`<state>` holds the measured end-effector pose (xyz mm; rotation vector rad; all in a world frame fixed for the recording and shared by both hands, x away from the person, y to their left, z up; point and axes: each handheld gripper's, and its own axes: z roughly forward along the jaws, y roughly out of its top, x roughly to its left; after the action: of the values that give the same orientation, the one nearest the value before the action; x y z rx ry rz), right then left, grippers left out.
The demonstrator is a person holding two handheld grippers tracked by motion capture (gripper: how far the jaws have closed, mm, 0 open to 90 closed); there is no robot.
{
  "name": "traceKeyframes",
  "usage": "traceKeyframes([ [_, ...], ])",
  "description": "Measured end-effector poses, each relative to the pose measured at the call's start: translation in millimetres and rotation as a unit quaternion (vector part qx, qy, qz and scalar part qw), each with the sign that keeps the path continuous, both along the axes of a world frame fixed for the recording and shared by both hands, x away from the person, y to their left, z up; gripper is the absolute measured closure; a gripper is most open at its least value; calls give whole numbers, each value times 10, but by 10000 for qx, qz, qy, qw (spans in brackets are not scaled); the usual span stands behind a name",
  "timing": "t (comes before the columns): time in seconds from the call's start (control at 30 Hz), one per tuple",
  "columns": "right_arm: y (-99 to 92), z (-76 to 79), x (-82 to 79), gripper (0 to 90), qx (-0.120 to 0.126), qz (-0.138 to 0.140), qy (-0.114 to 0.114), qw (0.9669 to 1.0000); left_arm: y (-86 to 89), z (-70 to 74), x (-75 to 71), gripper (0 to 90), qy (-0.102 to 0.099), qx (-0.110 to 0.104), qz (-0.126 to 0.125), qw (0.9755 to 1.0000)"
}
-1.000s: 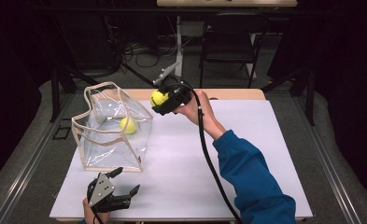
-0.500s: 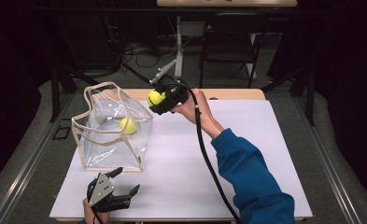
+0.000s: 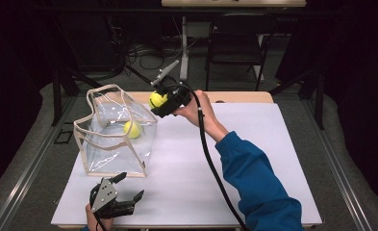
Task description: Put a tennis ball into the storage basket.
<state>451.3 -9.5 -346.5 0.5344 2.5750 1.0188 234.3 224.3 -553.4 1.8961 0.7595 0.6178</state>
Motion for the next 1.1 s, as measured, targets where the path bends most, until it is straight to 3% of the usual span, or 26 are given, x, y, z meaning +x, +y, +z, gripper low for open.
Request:
traceKeyframes([
  [1.1,119,104,-62,263,92,155,-117,9998,0,9,-10,161,-52,5,-33,10000],
])
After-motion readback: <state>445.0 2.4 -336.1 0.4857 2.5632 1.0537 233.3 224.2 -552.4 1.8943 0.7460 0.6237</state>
